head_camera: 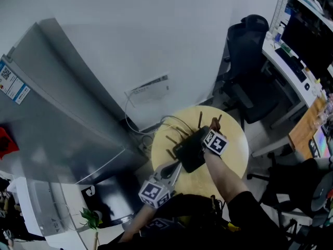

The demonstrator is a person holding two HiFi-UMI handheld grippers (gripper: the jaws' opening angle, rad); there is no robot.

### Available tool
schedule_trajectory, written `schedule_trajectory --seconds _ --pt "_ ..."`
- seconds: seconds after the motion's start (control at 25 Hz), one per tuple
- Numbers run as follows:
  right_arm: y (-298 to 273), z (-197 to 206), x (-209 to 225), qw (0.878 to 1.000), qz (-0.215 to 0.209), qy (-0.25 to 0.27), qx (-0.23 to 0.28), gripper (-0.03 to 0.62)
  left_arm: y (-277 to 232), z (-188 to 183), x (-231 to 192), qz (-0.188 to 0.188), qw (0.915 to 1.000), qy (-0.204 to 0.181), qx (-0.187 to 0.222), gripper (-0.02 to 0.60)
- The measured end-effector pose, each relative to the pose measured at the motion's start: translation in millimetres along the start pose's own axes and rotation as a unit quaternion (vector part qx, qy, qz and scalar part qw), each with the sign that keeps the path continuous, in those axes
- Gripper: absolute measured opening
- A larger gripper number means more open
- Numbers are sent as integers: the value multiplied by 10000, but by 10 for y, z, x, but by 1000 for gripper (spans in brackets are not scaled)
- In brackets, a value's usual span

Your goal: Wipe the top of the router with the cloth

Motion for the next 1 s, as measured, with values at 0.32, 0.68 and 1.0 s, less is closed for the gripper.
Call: schedule_trajectory --seconds 0.32,0.68,1.0 --pt "246 -336 -187 9984 -437 -102 349 61 -158 6 185 285 9995 -15 119 2" --pt "651 -722 -494 9856 -1367 276 952 61 -254 52 334 304 9994 78 167 2" --pt "1019 -708 -631 9583 -2058 1531 1262 61 -355 0 312 173 9993 30 337 2"
Point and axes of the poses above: the fingertips, and each gripper's own axes: y backward along the fingers, x to its right, z out of its underside, the point moved 1 cm from there along y, backward along the fingers, and after that the axes turned 5 degrees about x, right-handed, at the moved point
